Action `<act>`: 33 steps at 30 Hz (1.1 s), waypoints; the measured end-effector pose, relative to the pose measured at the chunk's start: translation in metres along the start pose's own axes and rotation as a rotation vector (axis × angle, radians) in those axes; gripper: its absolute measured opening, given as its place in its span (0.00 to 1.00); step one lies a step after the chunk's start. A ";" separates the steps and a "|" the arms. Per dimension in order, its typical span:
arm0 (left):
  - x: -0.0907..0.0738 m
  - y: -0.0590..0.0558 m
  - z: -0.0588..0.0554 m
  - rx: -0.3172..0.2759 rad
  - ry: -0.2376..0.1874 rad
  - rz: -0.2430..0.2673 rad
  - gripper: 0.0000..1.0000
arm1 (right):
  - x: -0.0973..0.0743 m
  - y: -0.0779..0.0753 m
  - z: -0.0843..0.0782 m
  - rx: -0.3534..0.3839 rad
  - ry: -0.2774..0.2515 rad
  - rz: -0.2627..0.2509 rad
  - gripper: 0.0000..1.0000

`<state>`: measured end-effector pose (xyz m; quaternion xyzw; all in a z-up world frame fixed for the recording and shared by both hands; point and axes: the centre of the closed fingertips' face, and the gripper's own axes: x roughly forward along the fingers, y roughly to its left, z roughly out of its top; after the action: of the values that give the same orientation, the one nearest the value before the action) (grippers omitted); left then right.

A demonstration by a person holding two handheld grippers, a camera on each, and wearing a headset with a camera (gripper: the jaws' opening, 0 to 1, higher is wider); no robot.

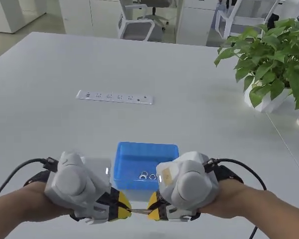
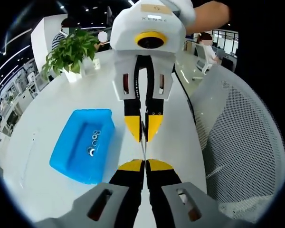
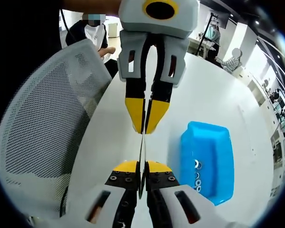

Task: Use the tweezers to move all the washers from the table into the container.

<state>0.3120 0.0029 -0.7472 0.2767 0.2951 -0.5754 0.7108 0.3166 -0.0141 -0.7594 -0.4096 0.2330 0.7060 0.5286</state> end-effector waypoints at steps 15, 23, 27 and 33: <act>0.034 -0.003 -0.028 0.049 0.096 -0.033 0.05 | 0.029 0.009 -0.023 0.062 0.011 -0.007 0.06; 0.040 -0.006 -0.037 0.054 0.120 -0.036 0.05 | 0.035 0.010 -0.025 0.066 0.011 -0.009 0.06; 0.042 -0.006 -0.041 0.054 0.130 -0.038 0.05 | 0.037 0.010 -0.024 0.076 0.007 -0.005 0.06; 0.044 -0.006 -0.045 0.061 0.152 -0.042 0.06 | 0.040 0.011 -0.026 0.081 0.009 -0.004 0.06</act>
<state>0.3086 0.0059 -0.8106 0.3346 0.3363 -0.5762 0.6655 0.3103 -0.0153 -0.8078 -0.3917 0.2631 0.6929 0.5452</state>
